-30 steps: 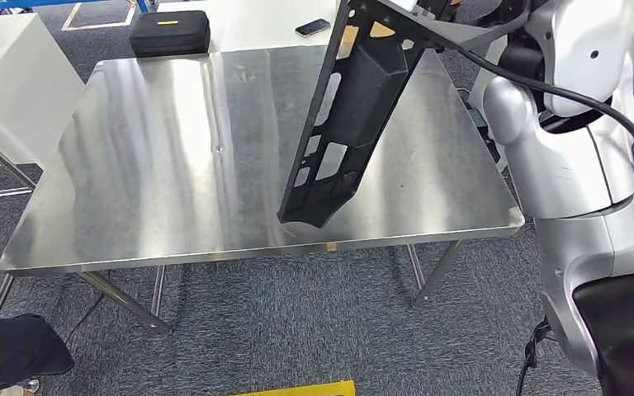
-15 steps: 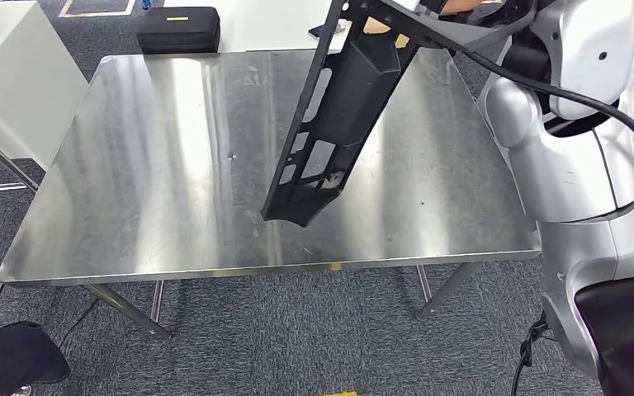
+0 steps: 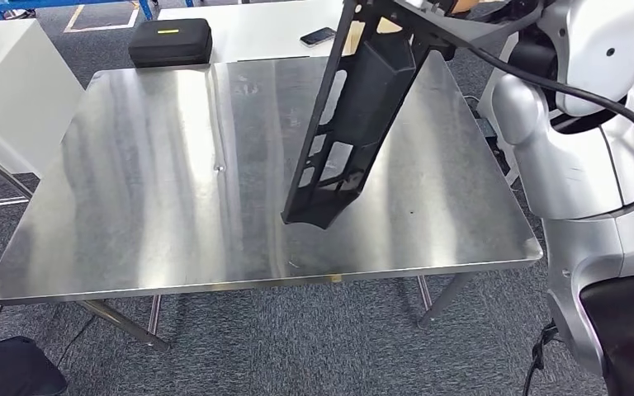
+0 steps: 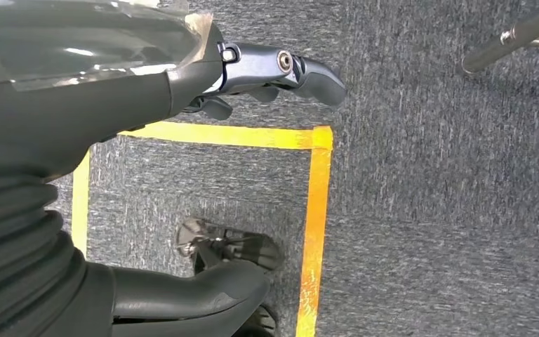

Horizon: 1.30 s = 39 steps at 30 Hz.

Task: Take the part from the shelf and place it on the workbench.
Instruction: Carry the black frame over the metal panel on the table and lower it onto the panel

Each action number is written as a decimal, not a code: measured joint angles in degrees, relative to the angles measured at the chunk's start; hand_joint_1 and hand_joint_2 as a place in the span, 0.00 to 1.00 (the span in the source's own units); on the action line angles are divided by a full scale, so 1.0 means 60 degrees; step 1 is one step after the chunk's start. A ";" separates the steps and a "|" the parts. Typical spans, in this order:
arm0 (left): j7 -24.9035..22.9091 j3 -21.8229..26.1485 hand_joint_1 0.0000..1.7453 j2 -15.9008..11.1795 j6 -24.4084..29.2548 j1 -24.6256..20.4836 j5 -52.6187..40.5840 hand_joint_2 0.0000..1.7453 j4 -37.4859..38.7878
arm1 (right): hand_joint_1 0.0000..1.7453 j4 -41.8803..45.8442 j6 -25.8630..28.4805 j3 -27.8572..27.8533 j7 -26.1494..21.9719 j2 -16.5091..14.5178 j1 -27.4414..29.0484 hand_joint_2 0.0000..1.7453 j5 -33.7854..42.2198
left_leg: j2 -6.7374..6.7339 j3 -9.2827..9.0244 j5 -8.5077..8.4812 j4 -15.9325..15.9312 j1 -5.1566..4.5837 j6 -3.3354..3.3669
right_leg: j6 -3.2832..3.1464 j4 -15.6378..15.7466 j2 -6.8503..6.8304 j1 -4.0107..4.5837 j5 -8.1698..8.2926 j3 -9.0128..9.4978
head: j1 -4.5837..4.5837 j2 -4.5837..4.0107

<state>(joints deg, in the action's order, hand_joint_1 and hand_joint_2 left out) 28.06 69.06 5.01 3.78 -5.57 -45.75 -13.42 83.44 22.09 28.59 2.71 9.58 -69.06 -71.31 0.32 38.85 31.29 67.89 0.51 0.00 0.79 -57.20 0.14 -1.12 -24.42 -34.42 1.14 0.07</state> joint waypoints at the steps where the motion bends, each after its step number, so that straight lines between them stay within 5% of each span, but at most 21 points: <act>1: -0.0001 -0.0004 0.00 -0.0002 -0.0001 0.0007 -0.0001 1.00 0.0000 | 1.00 -0.0001 -0.0011 0.0016 0.0000 0.0002 0.0003 1.00 0.0000 | -0.0004 0.0346 0.0197 0.0604 0.0013 -0.0024 | -0.0028 -0.0001 0.0001 0.0009 -0.0021 0.0023 | -0.0004 0.0000; 3: -0.0003 -0.0026 0.00 -0.0003 -0.0005 0.0021 -0.0005 1.00 0.0000 | 1.00 -0.0001 -0.0047 0.0052 0.0000 0.0010 0.0010 1.00 0.0004 | -0.0013 0.0701 0.0103 0.1021 0.0022 -0.0030 | -0.0064 -0.0003 0.0007 0.0023 -0.0073 0.0089 | -0.0002 0.0000; 4: -0.0003 -0.0044 0.00 -0.0006 -0.0008 0.0024 -0.0006 1.00 0.0000 | 1.00 0.0000 -0.0067 0.0065 0.0000 0.0016 0.0008 1.00 0.0007 | -0.0018 0.0602 -0.0213 0.0677 0.0024 -0.0011 | -0.0063 -0.0003 0.0013 0.0026 -0.0109 0.0143 | -0.0002 0.0000; 6: -0.0003 -0.0073 0.00 -0.0025 -0.0012 0.0024 -0.0012 1.00 0.0000 | 1.00 0.0001 -0.0092 0.0076 0.0000 0.0029 -0.0013 1.00 0.0017 | -0.0023 0.0037 -0.0945 -0.0601 0.0017 0.0064 | -0.0013 -0.0003 0.0026 0.0043 -0.0197 0.0262 | -0.0005 0.0000; 8: 0.0001 -0.0085 0.00 -0.0040 -0.0013 0.0016 -0.0028 1.00 0.0000 | 1.00 0.0001 -0.0121 0.0077 0.0000 0.0048 -0.0061 1.00 0.0029 | -0.0020 -0.0418 -0.1210 -0.1482 -0.0020 0.0150 | 0.0070 -0.0012 0.0039 0.0098 -0.0264 0.0296 | -0.0013 0.0000; 12: 0.0012 -0.0102 0.00 -0.0037 -0.0010 0.0021 -0.0060 1.00 0.0002 | 1.00 0.0007 -0.0141 0.0078 0.0000 0.0095 -0.0104 1.00 0.0052 | -0.0009 -0.0569 -0.1186 -0.1721 -0.0068 0.0325 | 0.0210 0.0046 0.0036 0.0139 -0.0274 0.0309 | -0.0027 -0.0001; 22: 0.0029 -0.0156 0.00 -0.0016 -0.0061 -0.0017 -0.0103 1.00 0.0007 | 1.00 0.0011 -0.0474 0.0238 -0.0062 0.0100 -0.0155 1.00 0.0247 | 0.0034 -0.0612 -0.1182 -0.1768 -0.0178 0.0429 | 0.0172 0.0248 -0.0014 0.0139 -0.0252 0.0471 | -0.0074 0.0000; 31: -0.0059 -0.0387 0.00 0.0093 -0.0088 -0.0204 -0.0208 1.00 0.0025 | 1.00 -0.0449 -0.1140 0.1358 -0.0023 -0.0705 -0.0153 1.00 0.0254 | 0.0017 -0.0612 -0.1200 -0.1766 -0.0165 0.0452 | 0.0221 0.0240 -0.0015 0.0133 -0.0222 0.0452 | -0.0068 0.0000; 39: -0.0063 -0.0395 0.00 0.0146 -0.0087 -0.0206 -0.0224 1.00 0.0044 | 1.00 -0.0649 -0.1189 0.1688 -0.0002 -0.0891 -0.0154 1.00 0.0219 | 0.0013 -0.0612 -0.1200 -0.1767 -0.0144 0.0449 | 0.0219 0.0231 -0.0014 0.0166 -0.0223 0.0449 | -0.0068 0.0000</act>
<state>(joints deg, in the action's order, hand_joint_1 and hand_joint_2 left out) 27.68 66.69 5.88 3.26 -6.80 -47.09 -13.16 79.54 14.95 38.71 2.70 4.23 -69.99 -70.00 0.39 35.18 24.08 57.29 -0.36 2.69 2.11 -55.82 0.06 -0.12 -25.76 -31.72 0.73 0.07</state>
